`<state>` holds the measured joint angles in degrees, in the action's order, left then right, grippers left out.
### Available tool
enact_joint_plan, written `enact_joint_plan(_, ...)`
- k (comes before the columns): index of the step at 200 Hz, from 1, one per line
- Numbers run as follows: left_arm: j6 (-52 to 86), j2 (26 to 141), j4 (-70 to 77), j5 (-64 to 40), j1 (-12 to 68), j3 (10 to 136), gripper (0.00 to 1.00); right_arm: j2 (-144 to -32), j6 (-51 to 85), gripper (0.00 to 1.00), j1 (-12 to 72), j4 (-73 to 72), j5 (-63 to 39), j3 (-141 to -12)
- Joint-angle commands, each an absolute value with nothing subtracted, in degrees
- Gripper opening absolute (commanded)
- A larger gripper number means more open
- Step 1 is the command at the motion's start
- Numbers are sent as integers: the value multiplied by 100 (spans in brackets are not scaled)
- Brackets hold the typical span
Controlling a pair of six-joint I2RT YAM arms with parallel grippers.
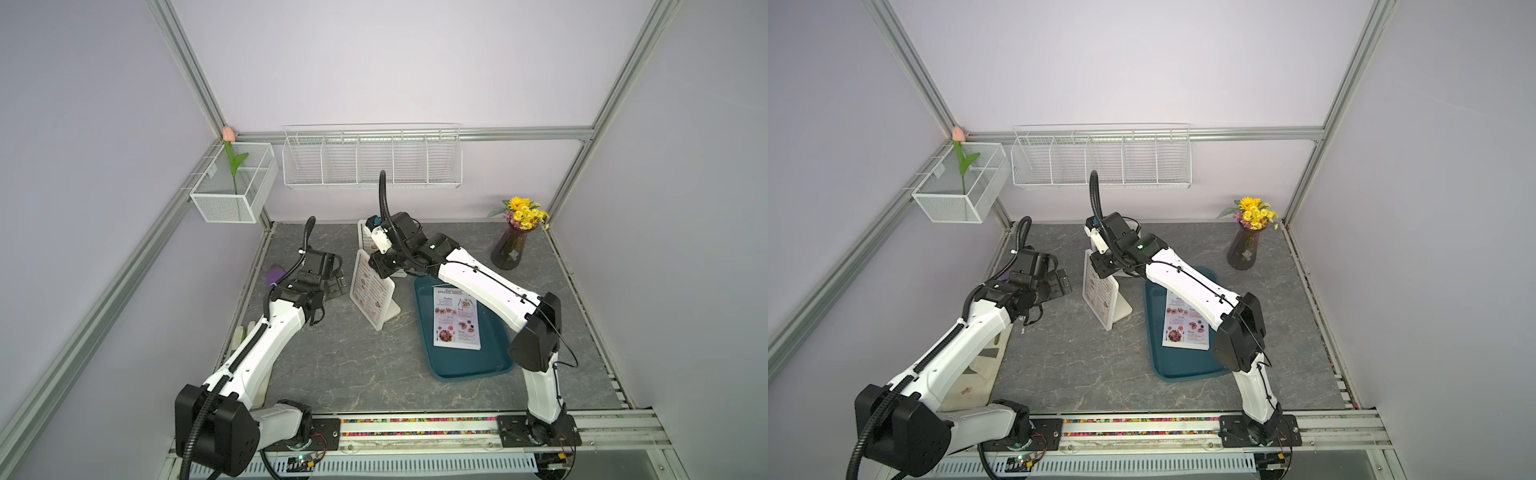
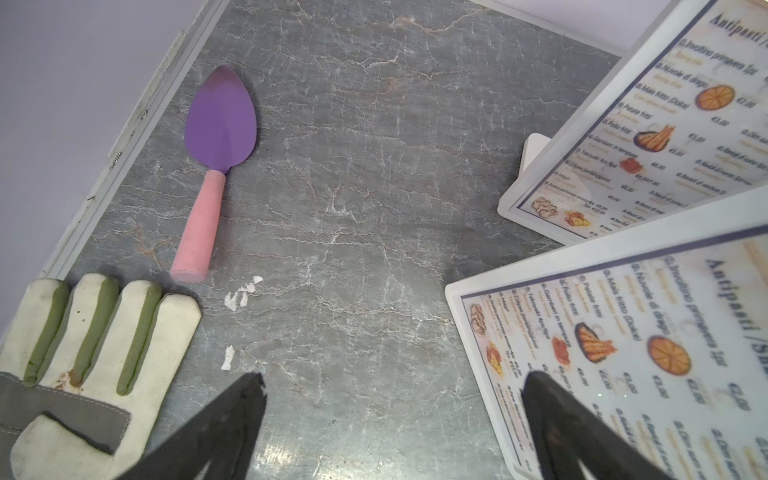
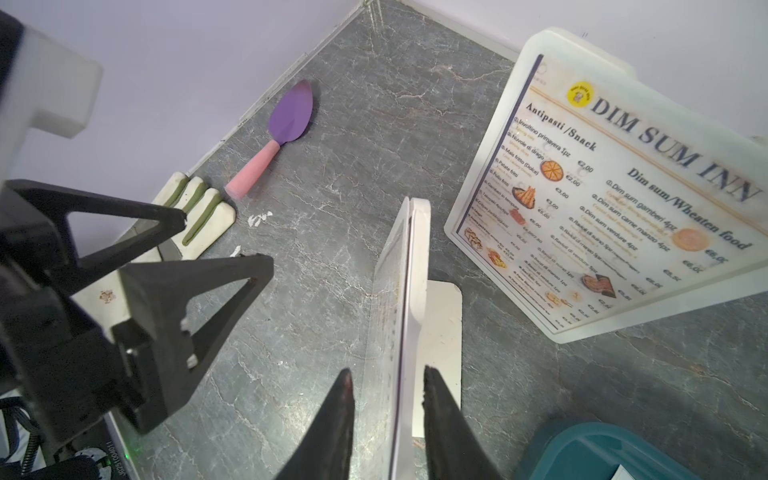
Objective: Replace the menus in the menu holders
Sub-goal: Take out the menu from the menu holder.
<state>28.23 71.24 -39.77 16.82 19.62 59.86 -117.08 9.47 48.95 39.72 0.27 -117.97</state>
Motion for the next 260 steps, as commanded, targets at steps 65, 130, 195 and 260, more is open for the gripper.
enact_joint_plan(65, 2868, 6963, -4148, 1846, 1960, 5969, 99, -11830, 1043, 26, 4919, 4045, -120, -11815)
enact_joint_plan(130, 2790, 6882, -4192, 1947, 1959, 6020, 99, -11787, 1093, 26, 4913, 4017, -155, -11698)
enact_joint_plan(195, 2724, 6716, -4175, 2077, 1960, 5988, 99, -11733, 1187, 20, 4898, 3926, -266, -11575)
enact_joint_plan(260, 2707, 6636, -4131, 2171, 1960, 5959, 100, -11613, 1372, 13, 4817, 3796, -530, -11481)
